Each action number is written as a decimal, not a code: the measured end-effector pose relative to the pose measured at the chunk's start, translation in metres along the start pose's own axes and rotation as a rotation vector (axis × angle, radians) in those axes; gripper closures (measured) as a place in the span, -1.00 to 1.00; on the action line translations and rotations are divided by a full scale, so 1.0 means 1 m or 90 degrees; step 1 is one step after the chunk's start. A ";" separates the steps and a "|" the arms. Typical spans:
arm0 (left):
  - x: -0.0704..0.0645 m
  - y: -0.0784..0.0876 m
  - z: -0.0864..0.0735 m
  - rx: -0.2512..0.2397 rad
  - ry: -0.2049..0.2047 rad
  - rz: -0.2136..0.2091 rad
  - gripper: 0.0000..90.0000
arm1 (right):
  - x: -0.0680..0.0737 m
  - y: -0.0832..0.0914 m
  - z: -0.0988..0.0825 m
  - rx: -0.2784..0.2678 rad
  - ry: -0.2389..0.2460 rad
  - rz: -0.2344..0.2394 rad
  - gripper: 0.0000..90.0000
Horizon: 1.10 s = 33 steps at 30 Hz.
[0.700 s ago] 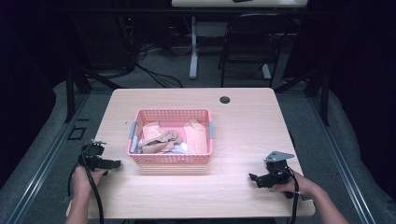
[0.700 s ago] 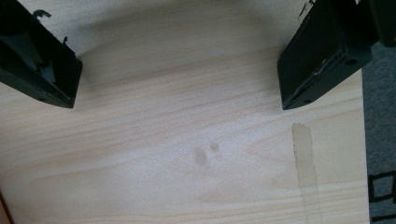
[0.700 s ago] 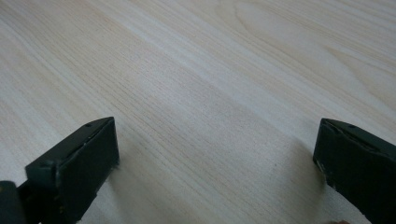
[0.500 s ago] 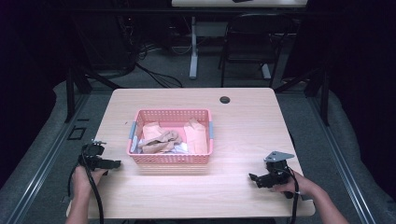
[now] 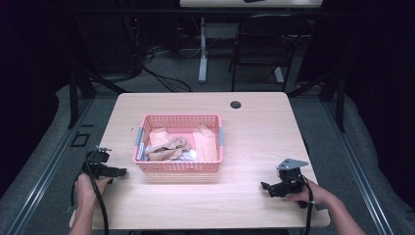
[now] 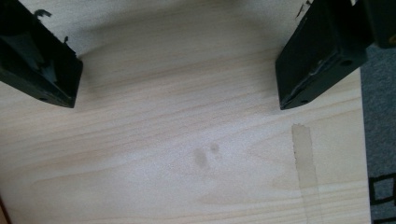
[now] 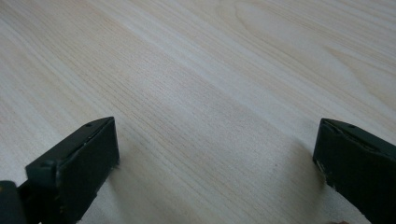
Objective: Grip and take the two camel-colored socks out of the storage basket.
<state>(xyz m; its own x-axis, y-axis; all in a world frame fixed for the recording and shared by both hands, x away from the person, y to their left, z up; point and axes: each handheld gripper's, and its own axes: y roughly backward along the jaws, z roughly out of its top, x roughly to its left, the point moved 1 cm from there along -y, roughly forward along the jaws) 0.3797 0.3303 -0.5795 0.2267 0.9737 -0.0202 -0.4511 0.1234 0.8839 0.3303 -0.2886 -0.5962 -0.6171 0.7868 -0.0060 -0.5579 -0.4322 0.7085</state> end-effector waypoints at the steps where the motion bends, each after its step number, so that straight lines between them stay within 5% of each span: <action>1: 0.000 0.001 0.000 -0.002 -0.002 0.003 -0.95 | 0.000 0.000 0.000 0.000 0.000 0.000 -1.00; 8: -0.002 0.012 0.003 -0.012 -0.012 0.018 -0.99 | 0.000 0.000 0.000 0.000 0.000 0.000 -1.00; 33: -0.017 0.062 0.027 -0.032 -0.044 -0.027 -0.99 | 0.000 0.000 0.000 0.001 0.002 0.000 -1.00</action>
<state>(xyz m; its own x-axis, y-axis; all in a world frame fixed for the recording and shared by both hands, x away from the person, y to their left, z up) 0.3711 0.3163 -0.5113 0.3049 0.9521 -0.0239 -0.4814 0.1757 0.8587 0.3303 -0.2889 -0.5960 -0.6189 0.7854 -0.0086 -0.5571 -0.4312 0.7097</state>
